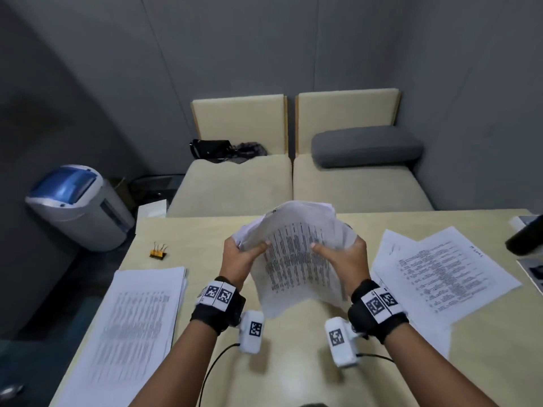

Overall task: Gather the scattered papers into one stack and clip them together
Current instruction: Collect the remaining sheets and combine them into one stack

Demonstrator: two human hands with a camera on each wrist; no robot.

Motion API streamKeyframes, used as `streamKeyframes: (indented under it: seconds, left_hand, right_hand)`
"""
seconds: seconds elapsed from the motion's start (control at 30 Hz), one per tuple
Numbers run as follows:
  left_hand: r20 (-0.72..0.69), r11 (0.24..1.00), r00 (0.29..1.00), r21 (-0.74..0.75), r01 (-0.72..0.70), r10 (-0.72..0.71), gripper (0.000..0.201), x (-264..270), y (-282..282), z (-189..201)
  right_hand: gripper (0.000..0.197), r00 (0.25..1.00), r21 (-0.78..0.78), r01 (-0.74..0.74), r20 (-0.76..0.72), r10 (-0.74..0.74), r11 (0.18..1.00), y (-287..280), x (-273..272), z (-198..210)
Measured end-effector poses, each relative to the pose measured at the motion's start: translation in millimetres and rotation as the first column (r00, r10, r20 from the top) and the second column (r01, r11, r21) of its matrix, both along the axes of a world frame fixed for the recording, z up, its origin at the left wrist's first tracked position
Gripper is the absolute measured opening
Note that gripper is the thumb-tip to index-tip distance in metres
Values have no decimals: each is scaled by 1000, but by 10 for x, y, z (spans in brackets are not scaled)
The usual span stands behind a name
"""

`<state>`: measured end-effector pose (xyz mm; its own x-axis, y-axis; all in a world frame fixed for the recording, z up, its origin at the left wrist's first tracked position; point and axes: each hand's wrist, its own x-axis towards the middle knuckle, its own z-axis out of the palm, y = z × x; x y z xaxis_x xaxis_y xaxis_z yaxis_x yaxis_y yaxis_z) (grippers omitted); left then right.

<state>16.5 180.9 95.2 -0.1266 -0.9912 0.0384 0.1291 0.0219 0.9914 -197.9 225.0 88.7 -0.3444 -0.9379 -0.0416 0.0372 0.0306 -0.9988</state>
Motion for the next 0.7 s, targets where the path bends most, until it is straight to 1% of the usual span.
streamKeyframes:
  seconds: [0.07,0.17,0.2,0.27,0.33,0.4,0.43,0.47,0.53,0.6,0.63,0.7]
  left_hand:
    - [-15,1000,1000,-4,16,-16,46,64,-60,-7]
    - [-51,1000,998,8,25,-25,41,136,-100,-36]
    - [-64,999,997,11,41,-40,41,143,-101,-49]
    - [-67,998,996,-9,63,-64,40,128,-81,-33]
    - [-51,996,996,-50,76,-78,39,88,-78,22]
    - [-67,995,994,-67,80,-85,31,69,-94,63]
    - [-67,994,994,-69,84,-89,28,64,-104,67]
    - [-39,993,995,-71,94,-97,30,60,-112,41]
    - [18,992,993,-37,118,-117,38,35,-102,-35]
    - [16,995,995,24,94,-95,41,0,-57,-95]
    - [6,996,997,32,79,-79,39,-22,-47,-94]
    - [-2,999,1000,-17,31,-31,29,-51,-46,1]
  right_hand:
    - [49,1000,-43,17,8,-17,999,-17,13,21]
    - [67,997,-34,-5,78,7,999,-12,6,-46]
    - [66,994,-27,-41,101,44,999,16,29,-38]
    - [58,990,-3,-101,102,101,995,66,69,-38]
    - [48,994,-19,-92,64,93,996,82,80,31]
    - [42,997,-66,-62,31,64,996,80,52,80]
    - [41,999,-67,-34,34,37,997,73,29,83]
    - [41,999,-59,-18,33,20,998,70,13,77]
    - [42,998,-23,-53,16,54,998,70,21,4]
    - [43,997,37,-72,-13,72,997,72,47,-92]
    - [43,998,45,-56,-10,56,997,68,52,-106]
    - [42,999,13,-39,-9,39,999,42,32,-64]
